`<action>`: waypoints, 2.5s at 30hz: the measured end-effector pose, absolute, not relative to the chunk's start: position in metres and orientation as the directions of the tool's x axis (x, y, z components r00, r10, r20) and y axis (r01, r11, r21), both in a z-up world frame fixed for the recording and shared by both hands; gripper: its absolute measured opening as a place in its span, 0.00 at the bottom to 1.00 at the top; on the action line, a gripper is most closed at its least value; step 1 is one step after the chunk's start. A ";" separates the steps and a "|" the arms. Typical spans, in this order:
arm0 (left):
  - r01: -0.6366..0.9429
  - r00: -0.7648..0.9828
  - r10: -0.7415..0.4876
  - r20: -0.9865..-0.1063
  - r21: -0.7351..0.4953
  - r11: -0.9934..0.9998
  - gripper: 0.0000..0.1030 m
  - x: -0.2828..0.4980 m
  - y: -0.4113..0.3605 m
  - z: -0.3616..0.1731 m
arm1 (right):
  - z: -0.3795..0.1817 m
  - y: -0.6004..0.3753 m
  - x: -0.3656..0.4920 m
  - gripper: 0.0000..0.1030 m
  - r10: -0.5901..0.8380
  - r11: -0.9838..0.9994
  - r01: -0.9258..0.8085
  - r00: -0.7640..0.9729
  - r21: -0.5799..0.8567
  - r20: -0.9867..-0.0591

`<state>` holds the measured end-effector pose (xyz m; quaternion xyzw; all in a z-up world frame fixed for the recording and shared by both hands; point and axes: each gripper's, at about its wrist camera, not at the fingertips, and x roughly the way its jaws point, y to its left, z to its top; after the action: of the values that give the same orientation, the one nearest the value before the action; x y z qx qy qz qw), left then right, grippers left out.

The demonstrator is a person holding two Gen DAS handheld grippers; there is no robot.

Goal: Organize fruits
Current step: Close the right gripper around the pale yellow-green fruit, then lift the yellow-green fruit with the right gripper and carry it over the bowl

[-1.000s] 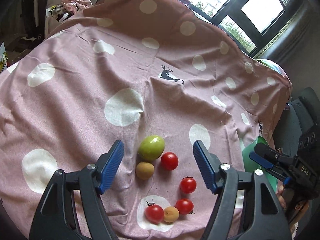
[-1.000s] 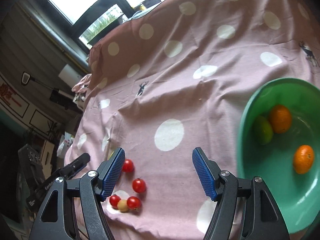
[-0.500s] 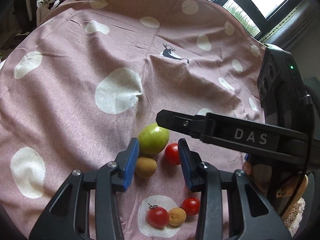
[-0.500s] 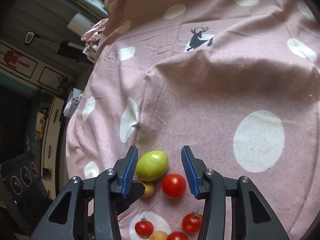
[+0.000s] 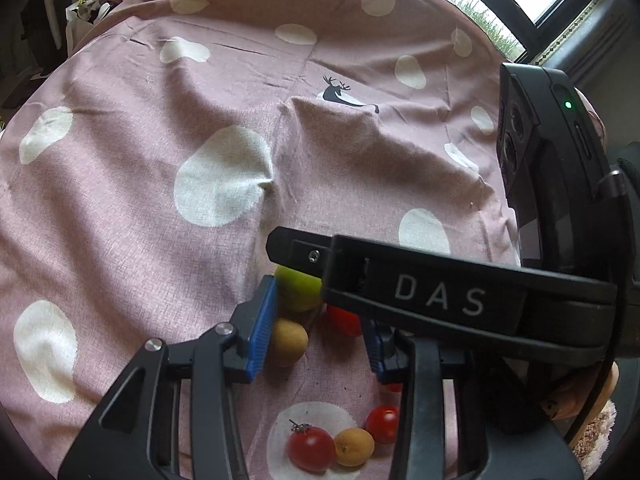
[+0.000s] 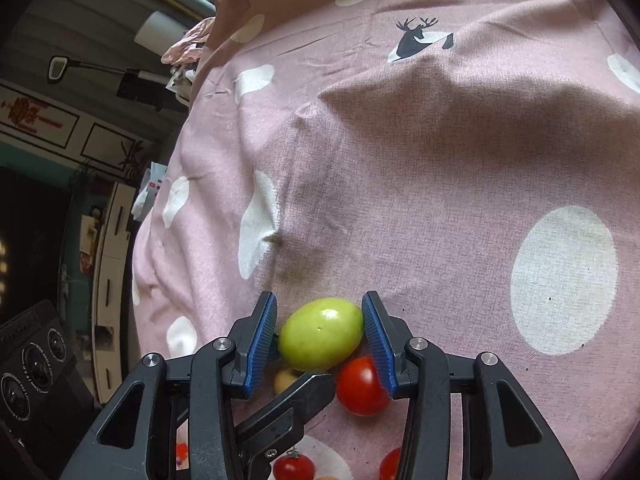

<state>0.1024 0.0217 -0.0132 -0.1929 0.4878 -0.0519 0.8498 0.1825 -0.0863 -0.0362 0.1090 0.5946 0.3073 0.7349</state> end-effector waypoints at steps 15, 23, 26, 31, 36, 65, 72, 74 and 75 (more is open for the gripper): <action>-0.077 0.558 -0.265 -0.786 -0.367 0.927 0.37 0.095 0.015 -0.002 | -0.021 -0.095 0.168 0.41 0.569 0.808 -0.311 0.194 0.500 -0.799; -0.011 0.575 -0.301 -0.761 -0.375 0.927 0.37 0.085 -0.006 0.009 | -0.007 -0.114 0.154 0.41 0.560 0.824 -0.276 0.253 0.496 -0.789; 0.018 0.579 -0.312 -0.753 -0.371 0.928 0.37 0.079 -0.016 0.013 | -0.003 -0.124 0.146 0.41 0.550 0.832 -0.259 0.278 0.490 -0.787; 0.075 0.587 -0.339 -0.736 -0.367 0.927 0.37 0.068 -0.033 0.021 | 0.005 -0.145 0.130 0.41 0.544 0.839 -0.233 0.325 0.492 -0.774; 0.138 0.596 -0.363 -0.716 -0.354 0.925 0.37 0.059 -0.054 0.030 | 0.015 -0.166 0.114 0.41 0.530 0.847 -0.206 0.382 0.489 -0.757; 0.347 0.638 -0.410 -0.651 -0.232 0.909 0.37 0.038 -0.175 0.064 | 0.054 -0.288 0.057 0.41 0.454 0.859 -0.098 0.597 0.502 -0.661; 0.395 0.646 -0.426 -0.633 -0.200 0.897 0.37 0.036 -0.205 0.075 | 0.062 -0.318 0.049 0.42 0.445 0.842 -0.062 0.641 0.536 -0.625; 0.408 0.645 -0.432 -0.630 -0.194 0.892 0.37 0.036 -0.213 0.076 | 0.063 -0.327 0.048 0.42 0.444 0.835 -0.051 0.649 0.547 -0.617; 0.415 0.645 -0.436 -0.628 -0.191 0.890 0.37 0.036 -0.217 0.077 | 0.064 -0.331 0.047 0.42 0.442 0.833 -0.045 0.654 0.552 -0.614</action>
<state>0.0356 -0.2171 0.0775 -0.0149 0.3502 -0.2345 0.9067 0.0466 -0.3314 0.0638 0.2534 0.3920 0.1392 0.8734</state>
